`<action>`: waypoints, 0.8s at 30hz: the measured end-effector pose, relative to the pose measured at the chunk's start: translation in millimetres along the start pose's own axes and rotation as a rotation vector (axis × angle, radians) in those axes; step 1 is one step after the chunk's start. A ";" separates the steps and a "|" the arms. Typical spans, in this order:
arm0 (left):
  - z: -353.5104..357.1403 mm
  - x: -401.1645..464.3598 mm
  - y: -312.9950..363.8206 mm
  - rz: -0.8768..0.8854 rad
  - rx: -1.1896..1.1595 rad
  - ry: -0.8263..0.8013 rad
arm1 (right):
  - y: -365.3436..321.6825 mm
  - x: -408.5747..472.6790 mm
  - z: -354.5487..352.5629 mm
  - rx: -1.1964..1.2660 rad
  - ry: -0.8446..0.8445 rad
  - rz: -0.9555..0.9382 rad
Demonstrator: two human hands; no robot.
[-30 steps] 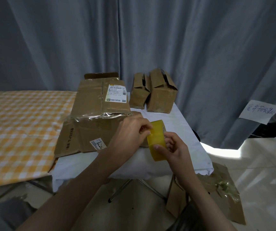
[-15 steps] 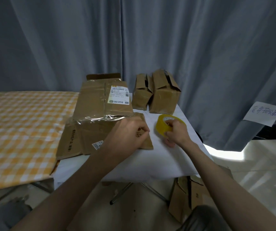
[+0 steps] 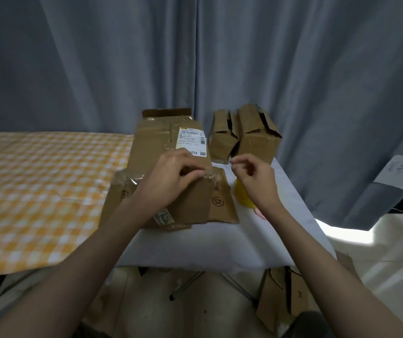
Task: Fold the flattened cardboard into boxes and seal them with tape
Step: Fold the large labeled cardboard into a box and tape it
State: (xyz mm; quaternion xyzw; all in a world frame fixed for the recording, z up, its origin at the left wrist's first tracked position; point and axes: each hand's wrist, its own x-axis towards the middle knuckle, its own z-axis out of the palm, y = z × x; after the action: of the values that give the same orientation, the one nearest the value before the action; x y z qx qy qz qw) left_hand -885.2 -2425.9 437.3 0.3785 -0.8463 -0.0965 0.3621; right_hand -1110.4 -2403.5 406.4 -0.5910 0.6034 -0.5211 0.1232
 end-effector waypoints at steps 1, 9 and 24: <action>4.0 0.7 -2.7 -0.009 0.008 0.005 | -15.2 -4.1 0.7 0.076 0.006 0.017; 22.8 -6.2 -15.7 -0.020 -0.055 0.049 | -39.9 -22.4 21.2 0.129 -0.101 0.227; 28.7 -12.7 -21.8 -0.001 -0.070 0.089 | -28.9 -39.3 28.1 -0.177 -0.139 -0.157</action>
State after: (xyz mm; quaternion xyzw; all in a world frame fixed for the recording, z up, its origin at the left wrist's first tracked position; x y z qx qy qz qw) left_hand -886.7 -2435.2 400.2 0.3698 -0.8254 -0.1093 0.4123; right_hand -1061.3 -2377.0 398.4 -0.6797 0.5887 -0.4317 0.0709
